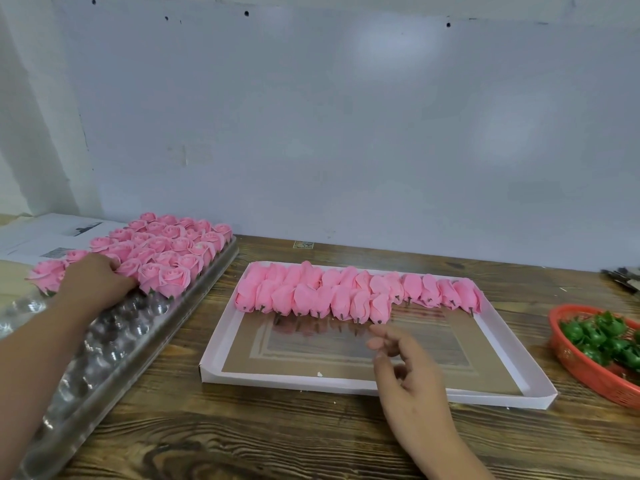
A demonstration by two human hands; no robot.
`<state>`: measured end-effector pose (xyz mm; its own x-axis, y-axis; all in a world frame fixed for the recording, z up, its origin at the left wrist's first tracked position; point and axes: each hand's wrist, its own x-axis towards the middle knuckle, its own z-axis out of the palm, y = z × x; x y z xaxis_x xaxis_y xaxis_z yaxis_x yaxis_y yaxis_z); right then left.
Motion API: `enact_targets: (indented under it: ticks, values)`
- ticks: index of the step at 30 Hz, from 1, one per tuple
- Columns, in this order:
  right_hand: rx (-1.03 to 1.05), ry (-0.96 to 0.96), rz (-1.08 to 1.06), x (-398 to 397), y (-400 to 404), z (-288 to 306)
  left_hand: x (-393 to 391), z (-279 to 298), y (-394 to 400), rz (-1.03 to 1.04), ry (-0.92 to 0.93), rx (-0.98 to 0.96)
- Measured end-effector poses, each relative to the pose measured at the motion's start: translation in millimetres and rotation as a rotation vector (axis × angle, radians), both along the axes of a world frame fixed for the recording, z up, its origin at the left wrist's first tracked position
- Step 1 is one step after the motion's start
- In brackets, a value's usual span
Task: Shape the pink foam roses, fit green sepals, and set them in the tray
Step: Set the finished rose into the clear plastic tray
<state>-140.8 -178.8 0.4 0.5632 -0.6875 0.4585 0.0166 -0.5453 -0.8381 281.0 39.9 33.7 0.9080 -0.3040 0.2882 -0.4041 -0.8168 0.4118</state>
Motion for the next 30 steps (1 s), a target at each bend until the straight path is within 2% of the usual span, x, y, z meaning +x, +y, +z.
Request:
enact_targets:
  ticks: [11,20,25,28,30]
  values:
    - [-0.001,0.013,-0.009,0,0,1,-3,5,-2,0.014,-0.005,0.115]
    - [0.018,0.032,-0.008,-1,1,4,-21,6,-3,-0.027,0.011,-0.054]
    - [0.018,0.031,0.001,-1,1,5,-48,17,1,0.024,0.112,-0.035]
    - [0.026,0.025,0.005,-1,2,4,-72,27,4,0.092,0.026,0.023]
    - [0.028,0.018,0.006,-1,2,4,-100,35,-4,0.064,-0.053,-0.006]
